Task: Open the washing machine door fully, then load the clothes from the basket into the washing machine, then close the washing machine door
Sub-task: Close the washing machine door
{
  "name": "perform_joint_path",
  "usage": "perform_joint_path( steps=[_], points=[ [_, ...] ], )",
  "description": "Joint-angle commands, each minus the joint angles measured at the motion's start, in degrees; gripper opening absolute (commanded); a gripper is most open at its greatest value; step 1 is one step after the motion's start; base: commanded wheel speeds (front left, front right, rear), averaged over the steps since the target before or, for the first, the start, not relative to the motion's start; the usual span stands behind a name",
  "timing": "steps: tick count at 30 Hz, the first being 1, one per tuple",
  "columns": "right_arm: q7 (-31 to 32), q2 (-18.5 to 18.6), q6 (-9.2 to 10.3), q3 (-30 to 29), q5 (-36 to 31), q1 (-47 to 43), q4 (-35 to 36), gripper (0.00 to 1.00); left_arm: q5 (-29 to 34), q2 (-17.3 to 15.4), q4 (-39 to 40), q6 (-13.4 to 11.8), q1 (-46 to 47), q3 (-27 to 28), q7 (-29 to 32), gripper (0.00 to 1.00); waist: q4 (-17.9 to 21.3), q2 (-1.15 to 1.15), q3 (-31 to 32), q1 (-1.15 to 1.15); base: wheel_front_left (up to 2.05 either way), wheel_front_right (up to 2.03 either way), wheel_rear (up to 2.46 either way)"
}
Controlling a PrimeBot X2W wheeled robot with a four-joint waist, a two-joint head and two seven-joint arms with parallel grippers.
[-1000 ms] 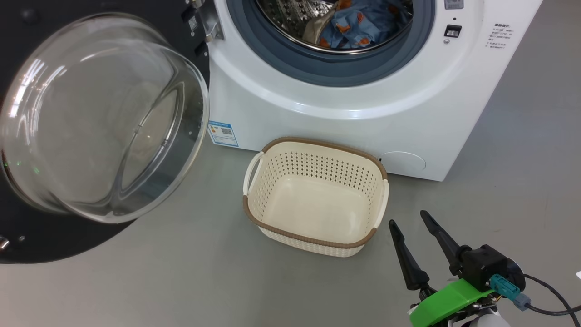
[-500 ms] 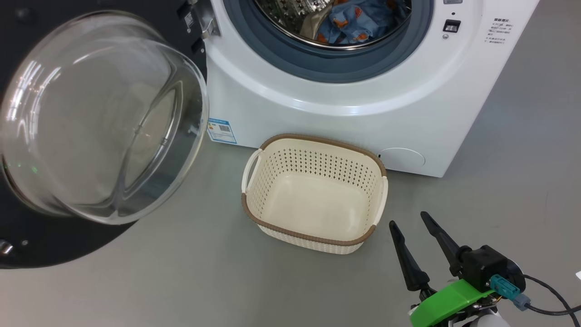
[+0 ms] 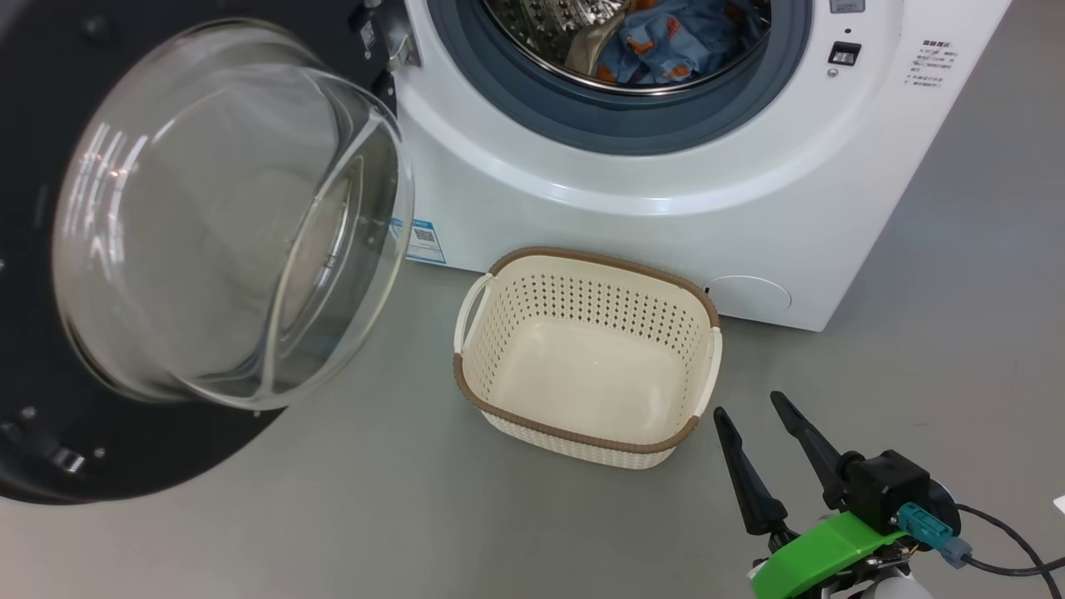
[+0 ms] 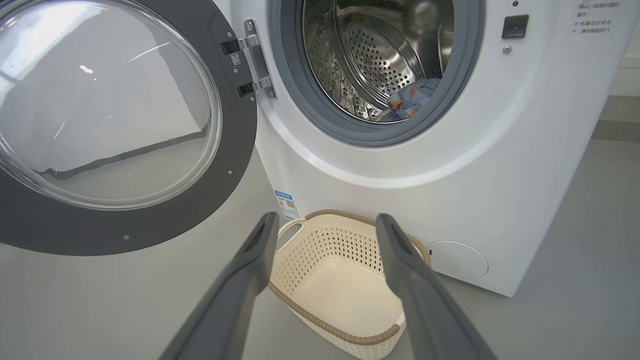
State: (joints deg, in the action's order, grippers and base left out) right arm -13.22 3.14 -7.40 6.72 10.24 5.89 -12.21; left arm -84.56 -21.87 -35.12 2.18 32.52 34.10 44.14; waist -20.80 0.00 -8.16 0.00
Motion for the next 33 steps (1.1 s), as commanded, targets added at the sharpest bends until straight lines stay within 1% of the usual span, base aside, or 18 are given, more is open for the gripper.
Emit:
perform_joint_path(
  steps=[1,8,13,19,26,33],
  points=[
    [-0.66,-0.25,-0.09,1.61,0.40,1.49,0.95,1.00,-0.92,-1.65,2.63,-0.35,-0.95,0.03,2.12,0.00,-0.09,0.00,0.09,0.00,0.00,0.00,0.00],
    [-0.93,-0.25,-0.09,1.86,1.21,1.45,0.42,1.00,-3.19,-0.35,7.71,-1.98,-3.33,0.18,6.24,0.00,-0.26,0.00,0.16,0.00,0.00,0.00,0.00],
    [-1.12,-0.25,-0.09,1.96,1.61,1.52,-0.04,1.00,-5.71,1.89,12.01,-3.38,-5.06,0.19,9.51,0.00,-0.36,0.00,0.24,0.00,0.00,0.00,0.00],
    [-1.33,-0.25,-0.09,2.01,2.41,1.65,-0.63,1.00,-8.03,4.07,18.36,-5.76,-8.08,-1.36,14.92,0.00,-0.31,0.00,0.40,0.00,0.00,0.00,0.00],
    [-1.56,-0.26,-0.09,2.21,3.02,1.84,-0.80,1.00,-8.52,7.03,24.83,-6.44,-11.03,-2.85,16.68,0.00,0.37,0.00,0.50,0.00,0.00,0.00,0.00],
    [-1.70,-0.26,-0.09,2.19,3.53,1.31,-0.89,1.00,-9.32,11.71,31.69,-5.59,-12.94,-6.41,18.81,0.00,1.13,0.00,0.76,0.00,0.00,0.00,0.00]
  ],
)
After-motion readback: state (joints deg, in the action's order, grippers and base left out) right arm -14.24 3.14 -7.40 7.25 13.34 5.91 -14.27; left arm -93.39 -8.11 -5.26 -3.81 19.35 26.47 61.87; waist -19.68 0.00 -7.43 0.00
